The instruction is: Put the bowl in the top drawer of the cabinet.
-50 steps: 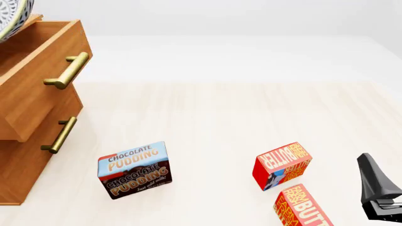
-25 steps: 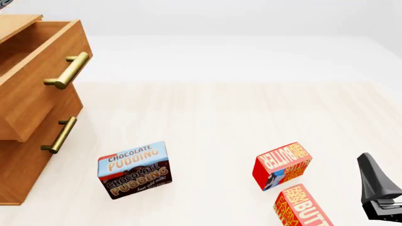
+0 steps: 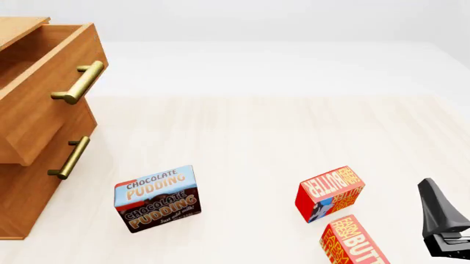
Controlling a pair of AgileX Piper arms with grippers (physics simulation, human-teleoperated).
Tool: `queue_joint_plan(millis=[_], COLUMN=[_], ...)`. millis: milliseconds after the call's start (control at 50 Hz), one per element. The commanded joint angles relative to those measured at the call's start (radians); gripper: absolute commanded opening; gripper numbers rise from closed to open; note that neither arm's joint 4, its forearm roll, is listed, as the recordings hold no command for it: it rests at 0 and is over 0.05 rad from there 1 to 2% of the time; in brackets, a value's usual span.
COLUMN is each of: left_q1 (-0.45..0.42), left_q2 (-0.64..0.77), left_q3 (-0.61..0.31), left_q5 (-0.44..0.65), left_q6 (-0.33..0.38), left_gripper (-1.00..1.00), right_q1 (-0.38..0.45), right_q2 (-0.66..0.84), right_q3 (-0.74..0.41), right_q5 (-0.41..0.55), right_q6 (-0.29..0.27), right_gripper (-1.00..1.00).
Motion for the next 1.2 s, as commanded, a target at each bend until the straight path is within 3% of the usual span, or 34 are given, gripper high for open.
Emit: queue_joint_plan(millis=[20,180,440,460,940,1200], left_q1=[0.063,0.108,0.196,0.215,0.364,0.377], left_q2=[0.033,0.051,0.09,0.107,0.201,0.198], left_q3=[0.002,0.012,0.013,0.027,-0.026,0.0], left_q5=[-0.016,-0.045,-0.047,-0.041,-0.007,0.013], left_q6=[-0.085,-0.161,-0.209,-0.252,-0.256,-0.287], left_gripper=[-1.0,-1.0,-1.0,-1.0,-1.0,-1.0], right_q1=[0.001,0.0,0.001,0.003,0.001,0.002], right_q2=[0.0,0.0,0.0,0.0,0.0,0.0], right_q3=[0.0,0.0,0.0,0.0,0.0,0.0], right_q5=[-0.001,-0.002,-0.003,-0.003,-0.002,-0.006], right_q6=[-0.001,0.0,0.0,-0.001,0.0,0.002], right_gripper=[1.0,1.0,1.0,1.0,1.0,1.0])
